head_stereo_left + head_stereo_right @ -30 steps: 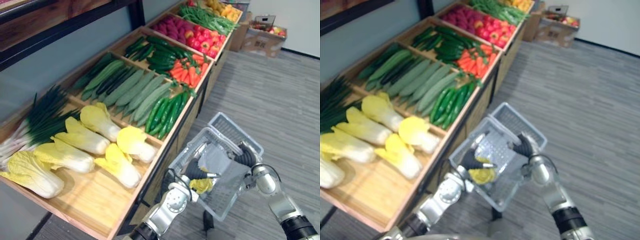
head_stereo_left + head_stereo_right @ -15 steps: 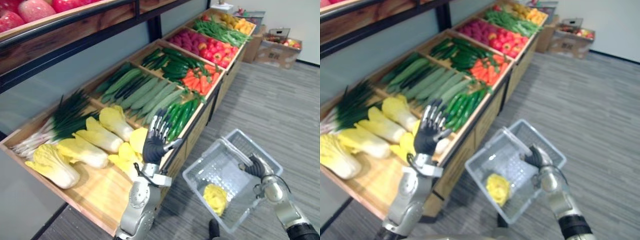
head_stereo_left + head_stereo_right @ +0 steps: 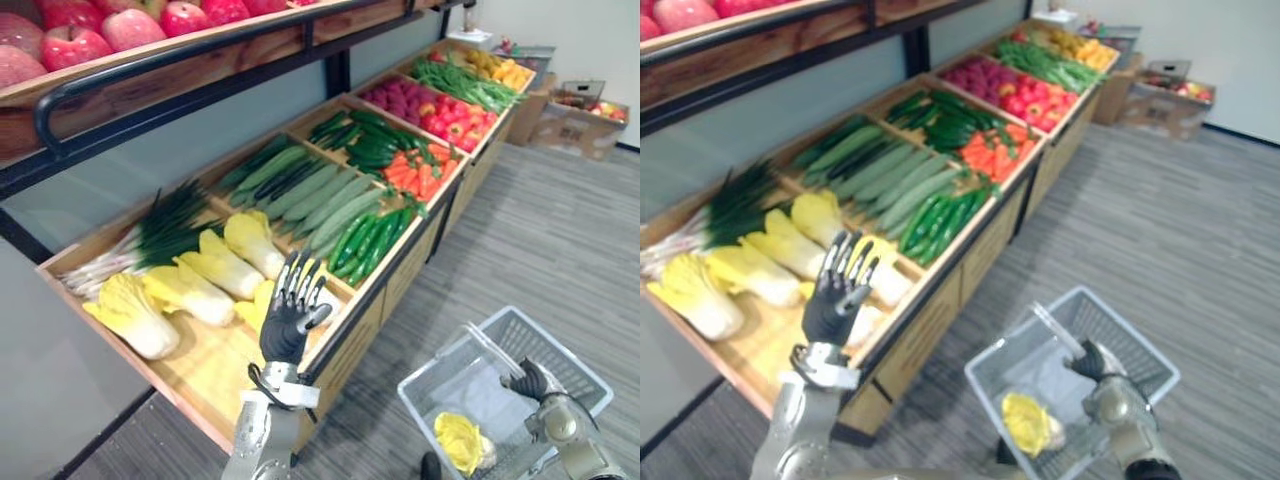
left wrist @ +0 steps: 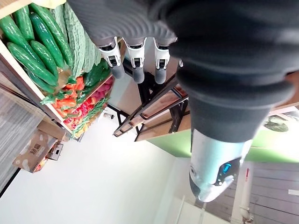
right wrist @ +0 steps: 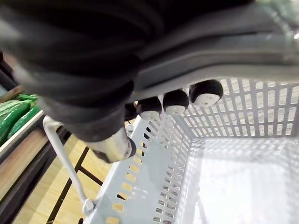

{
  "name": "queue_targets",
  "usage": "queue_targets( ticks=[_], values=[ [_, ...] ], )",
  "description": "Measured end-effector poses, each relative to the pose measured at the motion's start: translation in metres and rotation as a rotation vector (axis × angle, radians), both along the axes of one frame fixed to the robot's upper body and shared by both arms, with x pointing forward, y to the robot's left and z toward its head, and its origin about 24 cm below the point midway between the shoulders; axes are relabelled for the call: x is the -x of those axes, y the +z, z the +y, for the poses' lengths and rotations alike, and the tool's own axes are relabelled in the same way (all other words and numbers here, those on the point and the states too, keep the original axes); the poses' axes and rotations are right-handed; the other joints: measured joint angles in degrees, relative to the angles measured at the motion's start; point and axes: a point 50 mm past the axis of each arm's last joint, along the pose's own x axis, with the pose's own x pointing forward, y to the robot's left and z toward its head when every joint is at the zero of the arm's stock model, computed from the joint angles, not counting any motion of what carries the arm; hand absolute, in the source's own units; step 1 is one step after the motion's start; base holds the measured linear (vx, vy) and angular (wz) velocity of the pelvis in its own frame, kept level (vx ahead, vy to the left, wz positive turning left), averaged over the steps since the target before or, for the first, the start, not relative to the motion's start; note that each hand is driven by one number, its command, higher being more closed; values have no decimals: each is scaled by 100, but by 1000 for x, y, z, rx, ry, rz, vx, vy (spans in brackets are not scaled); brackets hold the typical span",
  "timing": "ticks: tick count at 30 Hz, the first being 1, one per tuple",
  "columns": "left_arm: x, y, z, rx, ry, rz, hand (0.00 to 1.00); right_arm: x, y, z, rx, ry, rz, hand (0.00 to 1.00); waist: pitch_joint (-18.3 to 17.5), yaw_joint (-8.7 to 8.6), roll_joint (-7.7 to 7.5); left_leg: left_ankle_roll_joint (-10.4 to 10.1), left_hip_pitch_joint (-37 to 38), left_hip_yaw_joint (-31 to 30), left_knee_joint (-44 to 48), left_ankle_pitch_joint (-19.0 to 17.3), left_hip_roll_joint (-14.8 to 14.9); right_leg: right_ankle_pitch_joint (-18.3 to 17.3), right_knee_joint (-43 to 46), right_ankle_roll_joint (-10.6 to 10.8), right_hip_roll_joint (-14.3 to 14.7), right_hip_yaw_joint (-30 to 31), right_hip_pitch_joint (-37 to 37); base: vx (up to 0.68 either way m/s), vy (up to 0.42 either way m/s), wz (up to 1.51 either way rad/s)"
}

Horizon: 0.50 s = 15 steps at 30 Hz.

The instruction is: Pick vegetable in the basket

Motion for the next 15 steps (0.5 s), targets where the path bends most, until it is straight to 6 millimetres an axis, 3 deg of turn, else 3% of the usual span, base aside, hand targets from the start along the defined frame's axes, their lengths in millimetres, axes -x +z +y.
queue_targets(
  ticks=[6,9,10,11,12,13,14,15],
  values=[
    [1,-1,-5,3,-24,3,0,6,2,-15,2,-143,-46,100,92,113,7,155,-853,-328,1833,-900,308,-4,351,-3,31,-85,-83,-69,79,7],
    [1,-2,-6,-19,-46,4,0,10,7,-14,-5,-189,-103,100,199,152,-146,385,-1182,-201,2446,-1265,219,-7,698,71,-166,108,-425,-244,257,-24],
    [1,-2,-4,-42,-53,5,0,9,11,-10,-8,-186,-126,100,259,134,-259,492,-1294,-91,2634,-1344,146,50,800,54,-267,189,-606,-247,231,-41],
    [-1,-1,-2,-63,-56,4,0,7,14,-5,-18,-176,-148,100,326,107,-379,635,-1346,28,2716,-1358,71,193,834,-401,-320,181,-792,-280,240,-51],
    [-2,-1,-1,-71,-60,5,0,6,14,-3,-24,-172,-156,100,344,102,-379,723,-1372,116,2663,-1319,65,375,752,-891,-300,95,-848,-183,106,-73],
    [-4,0,0,-72,-55,2,0,3,16,1,-34,-168,-169,100,439,149,-335,926,-1305,399,2454,-1182,202,352,922,-1592,-273,-503,-959,-251,75,-68],
    [-6,0,-1,-62,-47,6,0,0,21,-1,-28,-173,-193,100,620,105,-290,928,-1197,519,2308,-1009,292,-409,2421,-1459,-396,-1102,-1258,-205,45,-59],
    [-7,-1,-2,-65,-53,10,0,0,21,-3,-23,-177,-194,100,667,84,-303,942,-1081,587,2176,-918,280,-691,3091,-1406,-477,-1297,-1321,-177,61,-42]
  ],
)
